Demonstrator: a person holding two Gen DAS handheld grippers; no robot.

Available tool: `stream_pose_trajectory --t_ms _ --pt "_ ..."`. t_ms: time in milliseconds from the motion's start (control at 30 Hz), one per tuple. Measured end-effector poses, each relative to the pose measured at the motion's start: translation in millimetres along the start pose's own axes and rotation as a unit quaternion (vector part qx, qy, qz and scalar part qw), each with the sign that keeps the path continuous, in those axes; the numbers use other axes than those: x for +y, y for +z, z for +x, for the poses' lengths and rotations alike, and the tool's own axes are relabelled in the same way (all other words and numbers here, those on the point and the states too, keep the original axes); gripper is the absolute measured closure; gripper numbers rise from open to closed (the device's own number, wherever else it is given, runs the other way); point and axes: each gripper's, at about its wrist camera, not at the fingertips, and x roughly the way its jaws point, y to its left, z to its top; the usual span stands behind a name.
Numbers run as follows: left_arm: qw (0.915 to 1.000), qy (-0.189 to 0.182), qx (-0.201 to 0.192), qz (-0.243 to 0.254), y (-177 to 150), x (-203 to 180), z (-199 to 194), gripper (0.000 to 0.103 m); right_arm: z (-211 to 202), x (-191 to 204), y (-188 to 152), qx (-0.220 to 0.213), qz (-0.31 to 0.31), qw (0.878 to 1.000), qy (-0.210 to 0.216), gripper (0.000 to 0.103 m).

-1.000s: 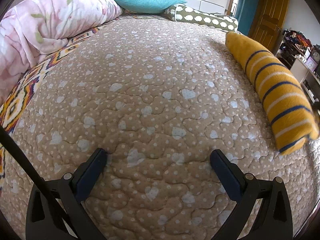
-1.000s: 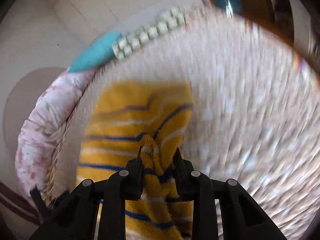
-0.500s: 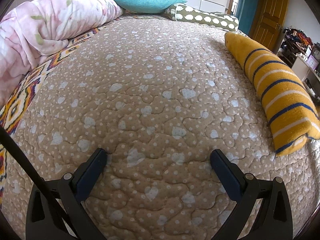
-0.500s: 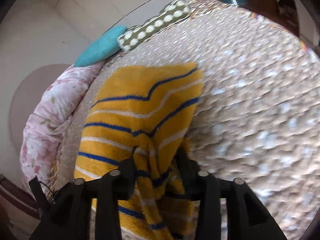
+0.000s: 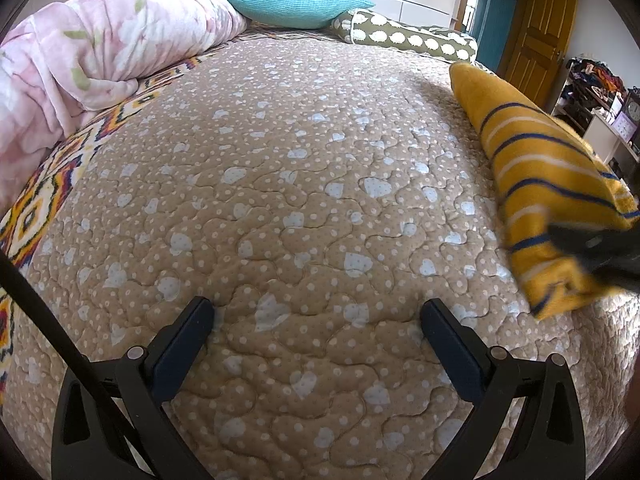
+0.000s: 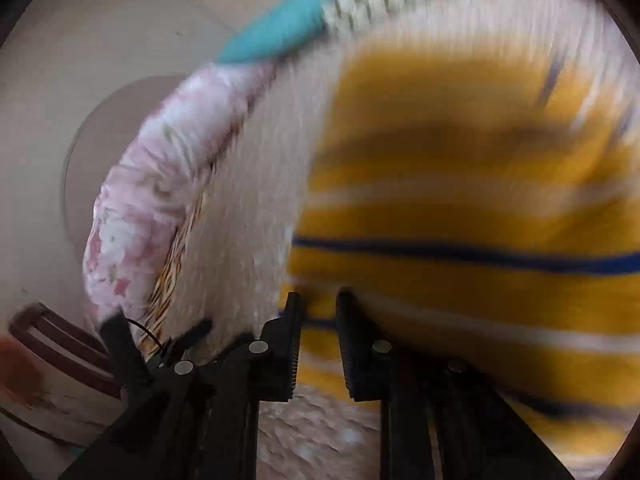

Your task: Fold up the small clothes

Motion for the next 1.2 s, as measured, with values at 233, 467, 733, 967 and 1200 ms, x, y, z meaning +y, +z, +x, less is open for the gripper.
stream_pose_trajectory --t_ms 233,467,733,967,1200 --pt "1.0 -0.002 -0.001 -0.001 0 2 0 0.0 -41 22 7 -0.043 -0.058 0.997 -0.018 0.093" --pt "1.0 0.004 0.0 0.003 0 0 0 0.0 -105 -17 35 -0.134 -0.032 0.986 -0.091 0.087" --pt "0.9999 0.01 0.001 0.007 0 -2 1 0.0 -109 -20 52 -0.151 -0.021 0.984 -0.094 0.085" --pt "0.9999 0.01 0.001 0.007 0 -3 2 0.0 -28 7 94 -0.079 -0.046 0.992 -0.088 0.077" --pt "0.9999 0.01 0.001 0.007 0 -2 2 0.0 -7 -2 104 -0.078 -0.049 0.99 -0.108 0.076"
